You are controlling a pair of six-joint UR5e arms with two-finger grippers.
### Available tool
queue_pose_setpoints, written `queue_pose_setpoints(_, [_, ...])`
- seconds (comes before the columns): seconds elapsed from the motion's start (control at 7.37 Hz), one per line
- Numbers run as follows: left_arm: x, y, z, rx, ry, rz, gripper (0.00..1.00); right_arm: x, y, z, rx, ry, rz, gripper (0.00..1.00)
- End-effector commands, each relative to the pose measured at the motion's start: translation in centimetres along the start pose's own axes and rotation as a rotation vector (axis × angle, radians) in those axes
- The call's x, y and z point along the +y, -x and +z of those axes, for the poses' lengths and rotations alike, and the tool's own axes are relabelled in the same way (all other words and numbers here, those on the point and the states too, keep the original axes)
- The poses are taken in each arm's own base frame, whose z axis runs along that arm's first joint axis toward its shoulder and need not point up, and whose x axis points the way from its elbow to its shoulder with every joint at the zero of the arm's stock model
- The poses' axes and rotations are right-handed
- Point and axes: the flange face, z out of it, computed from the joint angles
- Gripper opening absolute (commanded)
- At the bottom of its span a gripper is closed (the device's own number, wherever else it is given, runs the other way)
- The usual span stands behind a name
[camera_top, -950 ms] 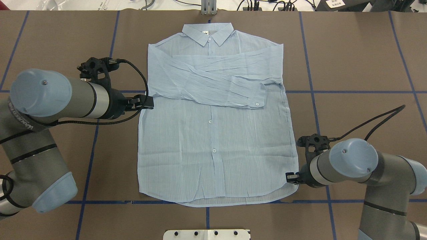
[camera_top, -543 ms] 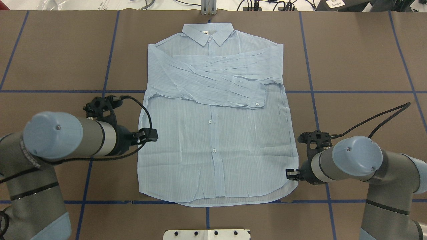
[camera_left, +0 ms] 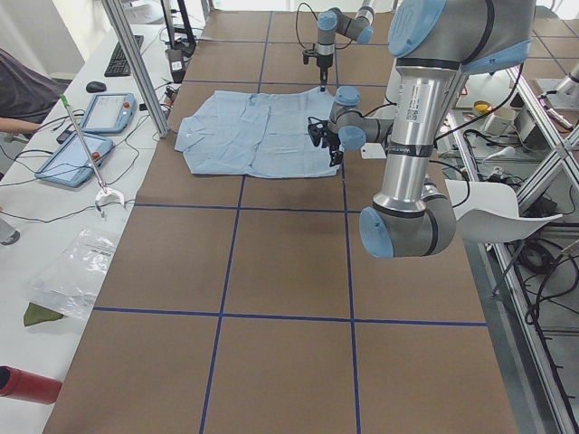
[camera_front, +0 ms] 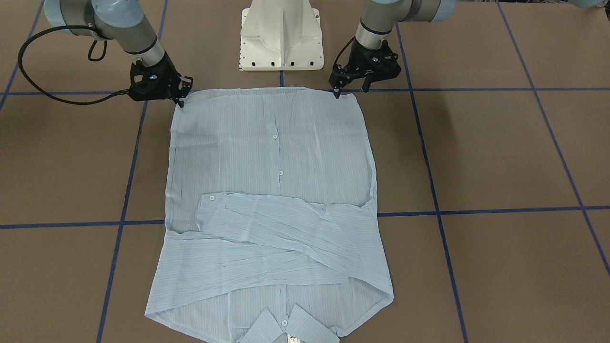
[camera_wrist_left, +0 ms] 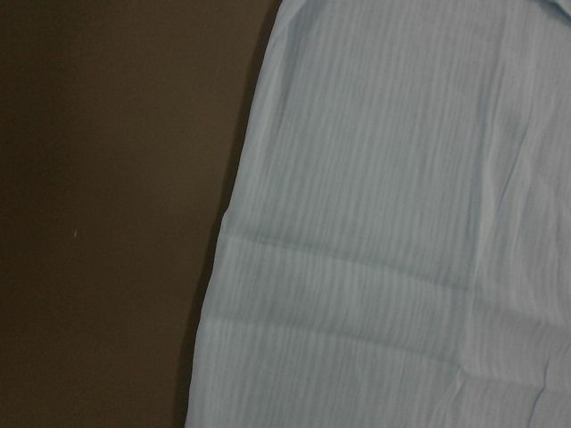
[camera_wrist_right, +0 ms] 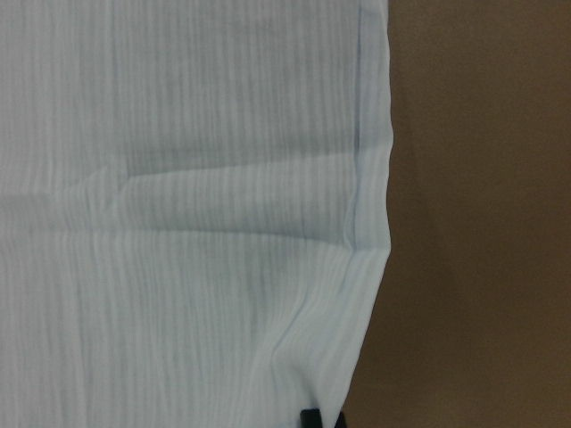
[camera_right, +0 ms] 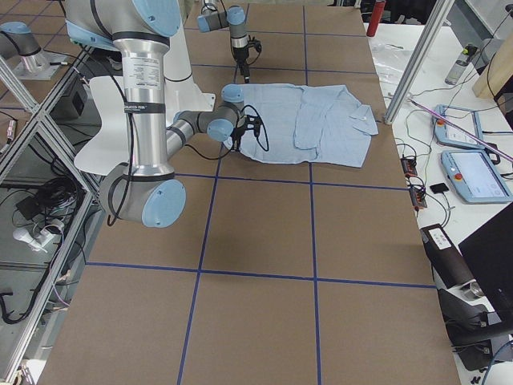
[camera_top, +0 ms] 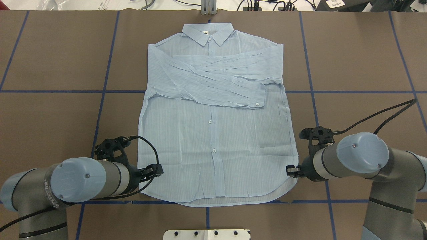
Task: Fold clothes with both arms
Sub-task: 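Lower the left gripper to its hem corner while the right gripper grasps its corner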
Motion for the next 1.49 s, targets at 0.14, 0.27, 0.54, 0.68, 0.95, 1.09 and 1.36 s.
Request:
queue_pose_setpoints(0.14, [0.5,1.8,1.3,-0.062,-0.006,-0.004,0.99,-0.5,-0.2,-0.7,-0.006,-0.011,0.008,0.0])
queue_pose_setpoints(0.27, [0.3,2.5,1.5,-0.074,-0.008,-0.007,0.99,-0.5,0.1,-1.0,-0.013,-0.013,0.006,0.0])
queue_pose_setpoints(0.54, [0.2,2.9,1.7,-0.083,-0.01,-0.006,0.99,-0.5,0.1,-1.4,-0.017,-0.015,0.005,0.0])
queue_pose_setpoints(0.68, [0.1,3.3,1.8,-0.091,-0.011,-0.006,0.99,-0.5,0.2,-1.4,-0.019,-0.015,0.005,0.0])
queue_pose_setpoints(0.95, [0.6,4.0,2.3,-0.126,-0.009,0.0,0.99,-0.5,0.1,-1.4,-0.017,-0.015,0.005,0.0])
queue_pose_setpoints(1.09, [0.8,4.1,2.5,-0.136,-0.008,0.001,0.99,-0.4,0.1,-1.3,-0.016,-0.013,0.005,0.0])
queue_pose_setpoints(1.36, [1.1,4.2,2.6,-0.14,-0.005,0.005,0.99,-0.7,-0.1,-1.5,-0.017,-0.011,0.012,0.0])
